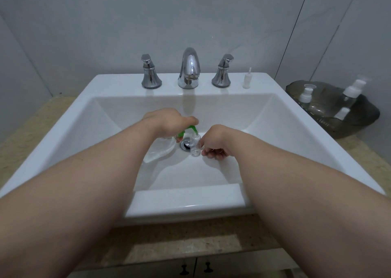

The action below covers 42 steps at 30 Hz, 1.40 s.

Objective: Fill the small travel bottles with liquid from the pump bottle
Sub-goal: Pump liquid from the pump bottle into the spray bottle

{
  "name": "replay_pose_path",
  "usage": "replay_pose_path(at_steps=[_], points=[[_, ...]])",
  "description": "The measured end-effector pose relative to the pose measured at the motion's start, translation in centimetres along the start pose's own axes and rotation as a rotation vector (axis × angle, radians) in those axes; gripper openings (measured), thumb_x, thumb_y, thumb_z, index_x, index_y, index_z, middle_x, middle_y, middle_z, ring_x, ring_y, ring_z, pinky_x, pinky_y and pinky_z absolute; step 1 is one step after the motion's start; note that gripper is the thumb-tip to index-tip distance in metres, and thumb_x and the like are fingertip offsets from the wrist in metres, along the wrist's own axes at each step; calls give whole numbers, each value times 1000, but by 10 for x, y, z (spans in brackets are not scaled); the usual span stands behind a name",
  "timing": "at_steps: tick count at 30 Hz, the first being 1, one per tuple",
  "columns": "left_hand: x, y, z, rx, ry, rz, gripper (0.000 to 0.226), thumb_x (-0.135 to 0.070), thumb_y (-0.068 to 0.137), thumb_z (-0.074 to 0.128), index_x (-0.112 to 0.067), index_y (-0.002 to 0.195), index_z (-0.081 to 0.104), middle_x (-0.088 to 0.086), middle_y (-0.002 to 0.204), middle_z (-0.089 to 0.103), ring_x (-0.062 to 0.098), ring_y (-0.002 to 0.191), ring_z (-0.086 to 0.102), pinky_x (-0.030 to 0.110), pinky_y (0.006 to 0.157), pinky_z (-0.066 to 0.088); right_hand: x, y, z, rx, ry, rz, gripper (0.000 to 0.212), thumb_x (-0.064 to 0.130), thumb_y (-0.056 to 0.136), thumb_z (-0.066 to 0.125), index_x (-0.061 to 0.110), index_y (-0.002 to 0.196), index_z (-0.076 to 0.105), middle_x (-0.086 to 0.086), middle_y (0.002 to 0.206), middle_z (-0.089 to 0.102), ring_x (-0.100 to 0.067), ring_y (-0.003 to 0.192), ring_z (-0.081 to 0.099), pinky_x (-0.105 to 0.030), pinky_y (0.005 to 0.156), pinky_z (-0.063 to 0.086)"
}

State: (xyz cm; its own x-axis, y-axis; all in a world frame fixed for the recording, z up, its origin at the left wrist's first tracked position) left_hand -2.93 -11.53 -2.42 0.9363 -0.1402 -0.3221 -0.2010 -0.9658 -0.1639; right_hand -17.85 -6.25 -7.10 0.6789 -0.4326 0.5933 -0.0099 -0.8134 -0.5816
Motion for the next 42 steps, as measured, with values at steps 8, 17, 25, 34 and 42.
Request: replay_pose_path(at_steps=[8,17,25,34,42], points=[[-3,-2,-1,5,28,4,67,-71,90,45,-17,63,74,-2,66,62,21,66,59,33,63,38,-1,1,1,1,7,9,37,0,99,40,2,129,61,-6,76,58,-18,60,46,-29,56,35],[-8,-5,-1,19,35,23,58,-58,93,45,-16,66,74,-2,61,61,22,63,58,32,62,38,0,-1,1,5,10,5,36,2,101,42,4,131,60,-5,78,58,-17,61,46,-29,56,34],[-9,-7,-4,40,23,40,52,-49,98,42,-16,70,72,-13,33,51,20,62,54,32,60,35,1,-3,0,3,31,-2,35,1,100,43,6,130,61,-6,78,58,-17,61,46,-28,57,34],[-5,-7,-3,1,-2,-8,73,-75,92,41,-18,62,73,-7,58,57,18,66,58,35,67,37,0,-1,1,-4,12,-3,37,0,100,40,4,132,59,-6,77,59,-17,59,47,-29,55,34],[-5,-6,-3,-2,-1,-7,68,-72,92,44,-18,63,74,-7,62,61,18,68,59,34,67,39,0,-2,1,0,-1,-1,37,2,100,41,3,132,59,-6,77,59,-17,60,47,-29,56,35]])
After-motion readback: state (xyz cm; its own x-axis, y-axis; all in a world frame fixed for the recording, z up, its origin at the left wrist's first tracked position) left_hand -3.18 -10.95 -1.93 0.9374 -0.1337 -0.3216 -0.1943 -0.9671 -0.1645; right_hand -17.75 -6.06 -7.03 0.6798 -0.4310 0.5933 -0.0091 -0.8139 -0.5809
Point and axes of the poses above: each hand's wrist, its own y-axis towards the middle knuckle, its own z-axis out of the palm, x = y × z, the point moved 6 cm from there along y, towards the middle knuckle
